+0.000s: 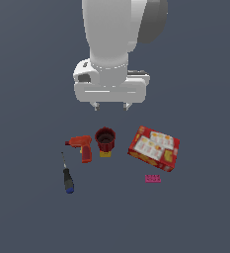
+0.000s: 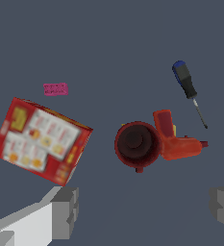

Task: Pick up a designated object from a clutter of objects.

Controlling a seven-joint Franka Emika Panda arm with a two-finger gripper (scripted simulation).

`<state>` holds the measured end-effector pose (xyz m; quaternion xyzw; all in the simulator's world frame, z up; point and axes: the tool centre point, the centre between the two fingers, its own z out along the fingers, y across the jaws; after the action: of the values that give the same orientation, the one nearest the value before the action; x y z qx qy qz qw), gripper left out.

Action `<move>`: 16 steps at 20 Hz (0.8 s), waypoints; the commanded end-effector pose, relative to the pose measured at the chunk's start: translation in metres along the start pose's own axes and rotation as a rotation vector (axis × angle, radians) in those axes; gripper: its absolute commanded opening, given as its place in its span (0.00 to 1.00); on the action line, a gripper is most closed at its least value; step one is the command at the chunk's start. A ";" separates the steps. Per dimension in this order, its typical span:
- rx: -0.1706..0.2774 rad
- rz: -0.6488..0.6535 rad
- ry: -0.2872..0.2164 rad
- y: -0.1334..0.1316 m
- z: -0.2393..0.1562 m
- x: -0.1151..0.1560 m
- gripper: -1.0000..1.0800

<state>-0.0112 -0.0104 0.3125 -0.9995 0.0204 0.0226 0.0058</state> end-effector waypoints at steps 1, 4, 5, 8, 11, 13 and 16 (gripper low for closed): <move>0.000 0.000 0.000 0.000 0.000 0.000 1.00; -0.002 0.000 -0.004 0.000 0.001 0.001 1.00; -0.003 0.000 -0.008 0.001 0.002 0.002 1.00; -0.008 0.000 -0.023 0.002 0.006 0.005 1.00; -0.017 0.001 -0.047 0.004 0.013 0.009 1.00; -0.024 0.001 -0.068 0.006 0.019 0.013 1.00; -0.038 0.001 -0.106 0.010 0.031 0.021 1.00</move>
<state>0.0045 -0.0186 0.2871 -0.9976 0.0203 0.0660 -0.0090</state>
